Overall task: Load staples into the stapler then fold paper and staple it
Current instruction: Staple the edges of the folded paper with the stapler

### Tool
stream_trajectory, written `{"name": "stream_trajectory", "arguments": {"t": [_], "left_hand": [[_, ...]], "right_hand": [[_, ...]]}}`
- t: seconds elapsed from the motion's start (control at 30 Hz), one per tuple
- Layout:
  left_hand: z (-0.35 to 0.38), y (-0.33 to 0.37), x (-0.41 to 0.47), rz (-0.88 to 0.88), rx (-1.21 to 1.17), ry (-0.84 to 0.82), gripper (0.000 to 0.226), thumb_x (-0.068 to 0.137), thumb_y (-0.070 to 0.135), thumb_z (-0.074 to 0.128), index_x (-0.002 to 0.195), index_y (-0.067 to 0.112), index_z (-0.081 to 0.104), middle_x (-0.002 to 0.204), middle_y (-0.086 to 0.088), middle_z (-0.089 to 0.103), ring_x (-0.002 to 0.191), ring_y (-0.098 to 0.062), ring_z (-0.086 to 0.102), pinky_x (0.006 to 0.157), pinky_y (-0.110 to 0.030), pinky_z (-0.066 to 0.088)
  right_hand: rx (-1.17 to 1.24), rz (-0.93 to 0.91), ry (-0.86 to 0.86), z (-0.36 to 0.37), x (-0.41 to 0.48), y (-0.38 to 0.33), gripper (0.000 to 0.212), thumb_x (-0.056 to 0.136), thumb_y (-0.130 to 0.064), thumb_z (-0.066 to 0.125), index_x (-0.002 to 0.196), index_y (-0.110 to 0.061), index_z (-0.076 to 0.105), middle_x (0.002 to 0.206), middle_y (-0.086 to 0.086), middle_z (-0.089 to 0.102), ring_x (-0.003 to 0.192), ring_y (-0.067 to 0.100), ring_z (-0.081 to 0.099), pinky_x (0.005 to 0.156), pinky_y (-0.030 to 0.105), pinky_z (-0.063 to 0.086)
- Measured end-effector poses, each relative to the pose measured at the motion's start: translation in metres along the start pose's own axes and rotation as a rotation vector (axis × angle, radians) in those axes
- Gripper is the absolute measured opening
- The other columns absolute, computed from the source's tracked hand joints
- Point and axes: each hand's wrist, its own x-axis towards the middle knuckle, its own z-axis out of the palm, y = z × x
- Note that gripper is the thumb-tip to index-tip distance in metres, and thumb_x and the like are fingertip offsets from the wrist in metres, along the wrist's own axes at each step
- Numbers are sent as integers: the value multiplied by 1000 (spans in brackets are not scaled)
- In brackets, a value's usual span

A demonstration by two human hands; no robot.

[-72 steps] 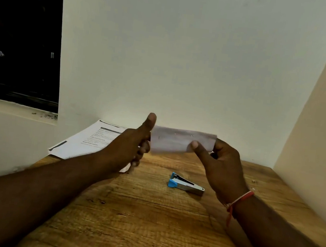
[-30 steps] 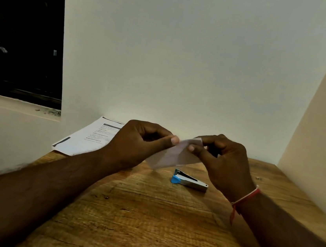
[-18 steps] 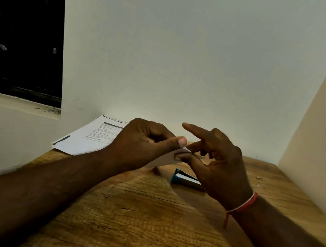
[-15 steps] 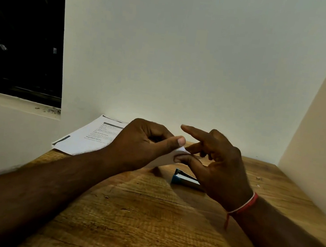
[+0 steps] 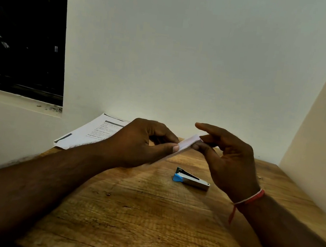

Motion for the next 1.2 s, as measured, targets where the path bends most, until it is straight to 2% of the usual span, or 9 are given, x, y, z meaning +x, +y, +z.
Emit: {"name": "stream_trajectory", "arguments": {"t": [0.23, 0.37, 0.43, 0.57, 0.7, 0.8, 0.9, 0.97, 1.2], "left_hand": [[6, -8, 2, -98, -17, -49, 5, 100, 31, 85, 100, 35, 87, 97, 15, 84, 91, -3, 77, 79, -16, 59], [13, -9, 4, -136, 7, 28, 4, 99, 33, 86, 96, 35, 85, 90, 16, 84, 87, 2, 76, 72, -9, 54], [17, -10, 4, -135, 17, 92, 6, 100, 32, 85, 95, 36, 84, 89, 17, 82, 89, 2, 76, 72, -7, 52], [24, -10, 2, -115, 0, 181, 8, 99, 35, 85, 96, 27, 86, 88, 10, 82, 86, -7, 77, 70, -17, 58], [29, -9, 1, -124, -14, 172, 9, 100, 33, 85, 99, 24, 86, 89, 10, 83, 84, -7, 77, 70, -20, 59], [30, -11, -1, -173, -99, 170, 9, 103, 31, 82, 101, 23, 87, 90, 10, 84, 82, -2, 76, 70, -17, 58], [32, -12, -1, -208, -169, 155, 12, 103, 35, 80, 101, 25, 87, 94, 6, 86, 92, -15, 81, 85, -39, 66], [32, -12, -1, -213, -186, 149, 12, 103, 35, 80, 101, 26, 87, 94, 6, 86, 93, -17, 81, 89, -42, 65], [29, -11, -1, -199, -115, 137, 13, 98, 22, 86, 111, 24, 87, 97, 9, 86, 89, -5, 79, 75, -14, 59]], "right_hand": [[238, 226, 83, 1, 3, 6, 39, 93, -9, 81, 129, -20, 75, 102, -3, 85, 105, 11, 80, 99, 31, 63], [400, 399, 167, 9, 2, 1, 60, 91, -10, 85, 145, -25, 64, 130, -2, 78, 114, 17, 79, 95, 36, 65], [422, 507, 195, 15, -1, -8, 52, 84, -25, 90, 132, -20, 71, 119, 2, 80, 102, 20, 82, 88, 42, 68], [424, 654, -28, 28, -10, -17, 37, 80, -42, 88, 92, -7, 84, 85, 15, 82, 84, 35, 81, 77, 43, 70], [408, 676, -101, 30, -10, -15, 17, 91, -30, 85, 93, -13, 87, 86, 12, 83, 82, 30, 82, 83, 50, 70], [402, 672, -106, 31, -9, -14, 14, 98, -22, 80, 93, -10, 84, 87, 16, 82, 82, 39, 80, 85, 53, 69], [395, 674, -108, 32, -9, -14, 15, 102, -20, 75, 96, -8, 82, 90, 18, 82, 86, 44, 79, 87, 57, 68], [389, 679, -115, 32, -9, -15, 15, 102, -21, 74, 97, -9, 82, 90, 16, 82, 86, 41, 79, 86, 56, 68], [374, 648, -97, 31, -8, -14, 15, 104, -17, 72, 97, -7, 80, 84, 14, 81, 78, 40, 79, 82, 51, 69]]}}
